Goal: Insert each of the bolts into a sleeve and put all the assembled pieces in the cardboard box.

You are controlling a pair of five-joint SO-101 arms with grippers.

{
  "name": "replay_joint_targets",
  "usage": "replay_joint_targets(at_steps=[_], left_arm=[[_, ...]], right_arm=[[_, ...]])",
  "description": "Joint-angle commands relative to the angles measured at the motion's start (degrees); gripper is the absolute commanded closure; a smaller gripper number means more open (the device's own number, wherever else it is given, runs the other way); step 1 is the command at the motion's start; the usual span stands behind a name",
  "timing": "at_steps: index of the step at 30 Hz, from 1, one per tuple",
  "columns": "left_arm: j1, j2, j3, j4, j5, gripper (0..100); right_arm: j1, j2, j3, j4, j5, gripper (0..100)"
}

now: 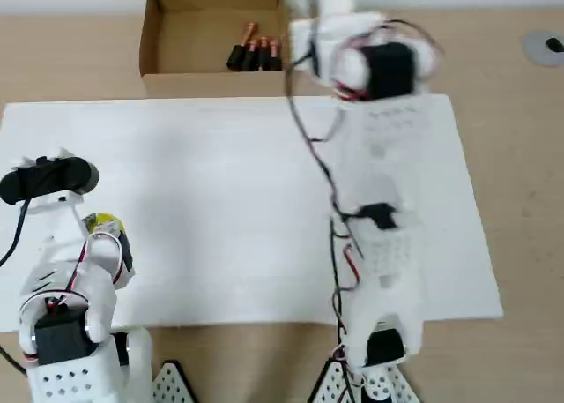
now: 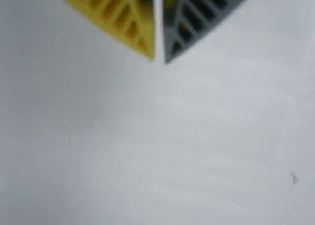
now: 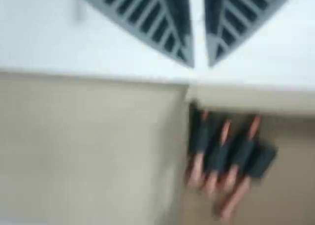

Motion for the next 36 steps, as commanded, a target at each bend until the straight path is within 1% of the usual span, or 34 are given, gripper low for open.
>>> replay_joint_targets(at_steps=[1,3,9,11,14,16,18,24,28,31,32,34,36], left_arm=[[0.53,-0.31,-1.41,0.18,-0.26,99],[0.62,-0.31,0.53,-0.09,-0.26,99],[0.62,-0.31,3.6,-1.58,-0.26,99],[0.7,-0.31,6.15,-3.52,-0.26,99],[0.7,-0.31,8.97,-5.19,-0.26,99],[0.7,-0.31,9.85,-5.54,-0.26,99],[0.7,-0.31,10.37,-5.45,-0.26,99],[0.7,-0.31,11.78,-5.1,-0.18,99],[0.7,-0.31,13.98,-5.1,-0.26,99],[0.35,-0.31,14.33,-5.1,-0.18,99],[0.35,-0.31,14.33,-5.1,-0.09,99],[0.62,-0.31,14.33,-5.01,0.62,99],[-0.09,-0.31,15.21,-5.1,4.13,99]], right_arm=[[1.8,-17.71,12.44,1.05,1.85,98.9],[1.45,-27.91,27.47,1.05,1.85,98.9],[1.89,-60.7,81.71,0.09,2.02,98.9],[3.3,-69.76,97.01,-3.43,2.02,98.9],[7.25,-82.59,115.91,-10.99,2.64,98.8],[8.84,-90.59,126.55,-15.74,5.98,98.8],[9.89,-98.33,135.6,-20.13,7.47,98.8],[11.82,-118.99,156.09,-29.98,7.65,98.8],[11.47,-130.77,161.63,-32.7,10.73,98.8],[11.74,-138.95,169.71,-32.79,12.48,98.8],[11.82,-141.41,172.88,-32.7,13.27,98.8],[11.82,-141.58,177.19,-33.23,14.68,98.8],[11.82,-140.44,180.26,-35.69,14.95,98.8]])
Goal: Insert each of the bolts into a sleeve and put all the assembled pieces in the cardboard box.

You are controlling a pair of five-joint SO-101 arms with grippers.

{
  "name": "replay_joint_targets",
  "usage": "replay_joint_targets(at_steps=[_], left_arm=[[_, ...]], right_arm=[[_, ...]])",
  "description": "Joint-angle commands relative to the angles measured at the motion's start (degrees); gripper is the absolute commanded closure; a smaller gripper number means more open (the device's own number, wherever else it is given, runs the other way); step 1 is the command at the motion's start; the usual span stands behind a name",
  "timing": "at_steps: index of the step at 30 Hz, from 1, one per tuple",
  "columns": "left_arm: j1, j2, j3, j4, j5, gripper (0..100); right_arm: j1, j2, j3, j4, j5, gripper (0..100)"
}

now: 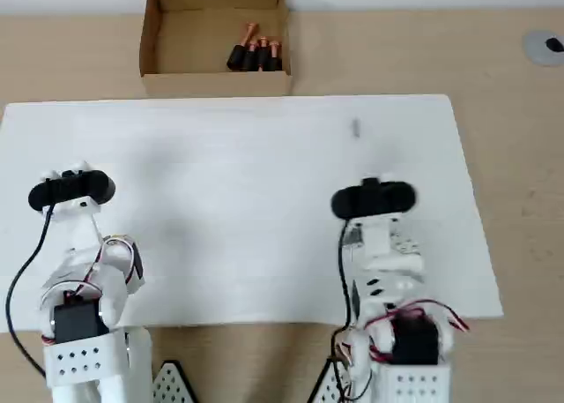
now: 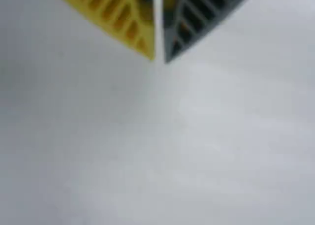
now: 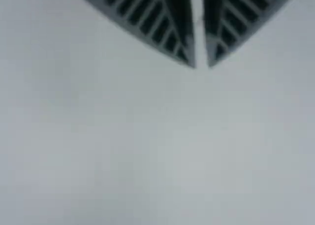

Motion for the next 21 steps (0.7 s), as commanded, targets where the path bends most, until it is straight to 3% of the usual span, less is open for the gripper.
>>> replay_joint_targets(at_steps=[1,6,21], left_arm=[[-0.44,-0.4,1.58,-0.88,5.54,99],[0.53,-0.4,7.03,-0.79,11.52,99],[0.7,-0.4,8.35,-0.62,11.52,99]], right_arm=[[1.1,-6.2,4.97,-4.04,1.05,98.8],[1.1,-7.16,9.01,-6.77,0.7,98.8],[1.1,-7.16,9.27,-7.56,0.88,98.8]])
